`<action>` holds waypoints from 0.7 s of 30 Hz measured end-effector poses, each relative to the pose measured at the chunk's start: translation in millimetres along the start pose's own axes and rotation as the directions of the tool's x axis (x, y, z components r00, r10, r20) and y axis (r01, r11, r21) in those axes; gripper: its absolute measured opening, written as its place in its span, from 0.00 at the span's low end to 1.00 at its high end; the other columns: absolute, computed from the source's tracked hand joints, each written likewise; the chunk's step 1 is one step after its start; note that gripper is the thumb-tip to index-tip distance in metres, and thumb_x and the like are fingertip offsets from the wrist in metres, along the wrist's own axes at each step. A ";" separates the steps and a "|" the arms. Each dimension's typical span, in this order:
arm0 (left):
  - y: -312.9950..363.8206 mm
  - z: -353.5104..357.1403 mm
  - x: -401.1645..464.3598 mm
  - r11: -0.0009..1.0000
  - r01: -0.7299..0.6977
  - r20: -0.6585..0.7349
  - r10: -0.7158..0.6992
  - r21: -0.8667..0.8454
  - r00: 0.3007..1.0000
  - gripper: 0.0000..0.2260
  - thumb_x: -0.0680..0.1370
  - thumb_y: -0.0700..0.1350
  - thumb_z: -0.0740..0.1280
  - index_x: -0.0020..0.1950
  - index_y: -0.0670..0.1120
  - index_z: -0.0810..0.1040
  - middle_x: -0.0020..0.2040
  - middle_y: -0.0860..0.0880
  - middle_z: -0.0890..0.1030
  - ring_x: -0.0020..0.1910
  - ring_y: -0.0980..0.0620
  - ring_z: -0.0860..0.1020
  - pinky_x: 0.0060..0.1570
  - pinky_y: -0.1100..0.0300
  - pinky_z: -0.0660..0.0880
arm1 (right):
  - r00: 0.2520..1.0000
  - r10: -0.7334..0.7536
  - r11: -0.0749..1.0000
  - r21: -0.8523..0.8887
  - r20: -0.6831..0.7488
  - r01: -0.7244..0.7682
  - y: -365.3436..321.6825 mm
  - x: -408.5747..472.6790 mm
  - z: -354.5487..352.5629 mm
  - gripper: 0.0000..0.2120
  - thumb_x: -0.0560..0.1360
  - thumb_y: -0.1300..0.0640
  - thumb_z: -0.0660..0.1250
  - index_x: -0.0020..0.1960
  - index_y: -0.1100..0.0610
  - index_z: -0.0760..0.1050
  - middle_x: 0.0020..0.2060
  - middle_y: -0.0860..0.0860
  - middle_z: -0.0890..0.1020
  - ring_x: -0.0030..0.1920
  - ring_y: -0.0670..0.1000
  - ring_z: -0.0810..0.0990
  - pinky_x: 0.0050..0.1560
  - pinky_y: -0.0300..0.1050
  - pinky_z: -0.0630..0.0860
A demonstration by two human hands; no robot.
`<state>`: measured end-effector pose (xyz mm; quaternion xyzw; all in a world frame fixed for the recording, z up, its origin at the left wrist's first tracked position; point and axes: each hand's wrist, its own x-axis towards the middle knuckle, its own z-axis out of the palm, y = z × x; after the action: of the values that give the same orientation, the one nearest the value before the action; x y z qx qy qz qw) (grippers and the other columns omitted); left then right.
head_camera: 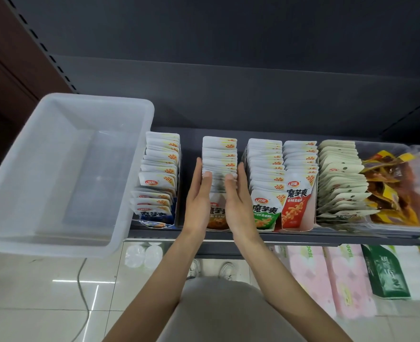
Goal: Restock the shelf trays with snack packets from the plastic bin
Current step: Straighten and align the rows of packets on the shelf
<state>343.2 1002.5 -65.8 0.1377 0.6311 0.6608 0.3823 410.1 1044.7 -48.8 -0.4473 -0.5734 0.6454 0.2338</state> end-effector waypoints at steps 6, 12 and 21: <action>-2.2 0.6 4.1 1.000 0.013 0.018 -0.013 -0.005 1.000 0.21 0.82 0.49 0.57 0.74 0.60 0.60 0.68 0.60 0.72 0.66 0.61 0.70 0.69 0.55 0.65 | 0.997 -0.076 0.970 -0.231 0.029 0.081 -9.9 4.4 -0.6 0.29 0.81 0.51 0.57 0.77 0.47 0.46 0.72 0.41 0.62 0.64 0.33 0.58 0.59 0.22 0.57; -5.9 4.8 10.1 1.000 0.020 0.074 -0.020 0.001 0.997 0.21 0.81 0.50 0.57 0.73 0.63 0.60 0.70 0.58 0.70 0.68 0.58 0.69 0.70 0.50 0.64 | 0.991 -0.131 0.923 -0.362 0.028 0.132 -17.3 13.1 -3.3 0.31 0.80 0.52 0.59 0.78 0.48 0.47 0.73 0.45 0.61 0.71 0.41 0.61 0.63 0.31 0.59; -7.1 3.8 7.2 1.000 0.027 0.080 -0.028 0.015 0.996 0.21 0.82 0.51 0.57 0.73 0.63 0.59 0.70 0.58 0.70 0.68 0.57 0.69 0.70 0.50 0.65 | 0.993 -0.119 0.910 -0.398 0.016 0.115 -17.7 10.4 -3.5 0.30 0.80 0.51 0.59 0.78 0.49 0.49 0.76 0.46 0.57 0.75 0.46 0.56 0.67 0.37 0.57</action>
<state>343.3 1009.6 -74.1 0.1582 0.6218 0.6450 0.4152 404.2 1059.2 -35.1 -0.4532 -0.7174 0.4981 0.1784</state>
